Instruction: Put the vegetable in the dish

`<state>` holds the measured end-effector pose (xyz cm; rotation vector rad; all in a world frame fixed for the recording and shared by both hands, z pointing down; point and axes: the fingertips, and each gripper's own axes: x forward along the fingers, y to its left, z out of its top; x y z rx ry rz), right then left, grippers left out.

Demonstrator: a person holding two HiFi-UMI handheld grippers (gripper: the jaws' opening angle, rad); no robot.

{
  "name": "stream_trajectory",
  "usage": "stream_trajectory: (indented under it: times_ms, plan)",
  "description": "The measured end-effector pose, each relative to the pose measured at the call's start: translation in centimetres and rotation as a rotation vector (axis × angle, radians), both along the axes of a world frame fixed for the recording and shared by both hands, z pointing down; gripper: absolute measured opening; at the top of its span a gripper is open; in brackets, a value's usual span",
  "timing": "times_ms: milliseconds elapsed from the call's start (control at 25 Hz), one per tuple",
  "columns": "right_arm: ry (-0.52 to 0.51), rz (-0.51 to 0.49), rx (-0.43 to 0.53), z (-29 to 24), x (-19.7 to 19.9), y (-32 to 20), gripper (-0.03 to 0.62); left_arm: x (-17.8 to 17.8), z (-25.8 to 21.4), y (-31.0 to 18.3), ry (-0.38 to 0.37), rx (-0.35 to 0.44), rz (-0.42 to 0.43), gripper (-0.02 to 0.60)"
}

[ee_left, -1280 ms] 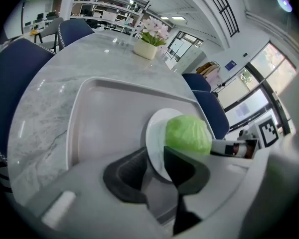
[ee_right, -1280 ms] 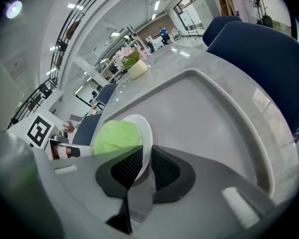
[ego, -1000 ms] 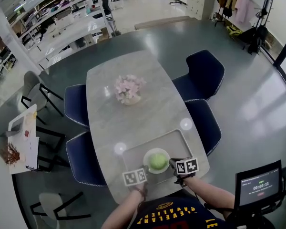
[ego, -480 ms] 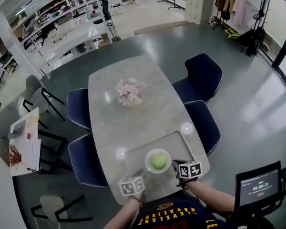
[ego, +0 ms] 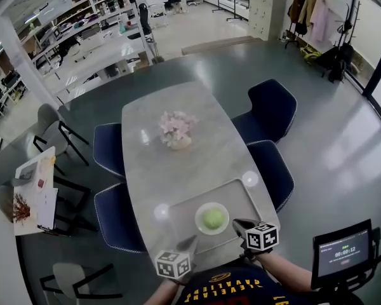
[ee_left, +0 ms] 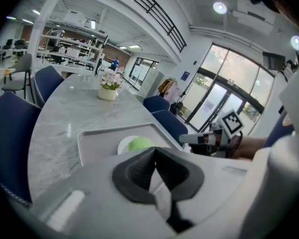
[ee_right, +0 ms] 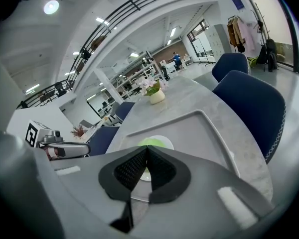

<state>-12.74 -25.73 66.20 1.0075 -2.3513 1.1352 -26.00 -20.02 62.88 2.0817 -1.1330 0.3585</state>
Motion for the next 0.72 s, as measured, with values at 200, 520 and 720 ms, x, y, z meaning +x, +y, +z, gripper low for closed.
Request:
stream_trajectory:
  times_ms: [200, 520, 720]
  plan:
    - [-0.035, -0.012, 0.056, -3.5, -0.4, -0.2, 0.005, -0.3, -4.0, -0.6, 0.083, 0.069, -0.028, 0.000]
    - [-0.103, -0.060, 0.282, -11.6, -3.2, -0.6, 0.005, 2.0, -11.1, -2.7, 0.122, 0.246, 0.017, 0.000]
    - [-0.126, -0.121, 0.486, -15.6, -4.2, 0.5, 0.005, 3.0, -12.3, -2.1, 0.092, 0.311, 0.041, 0.000]
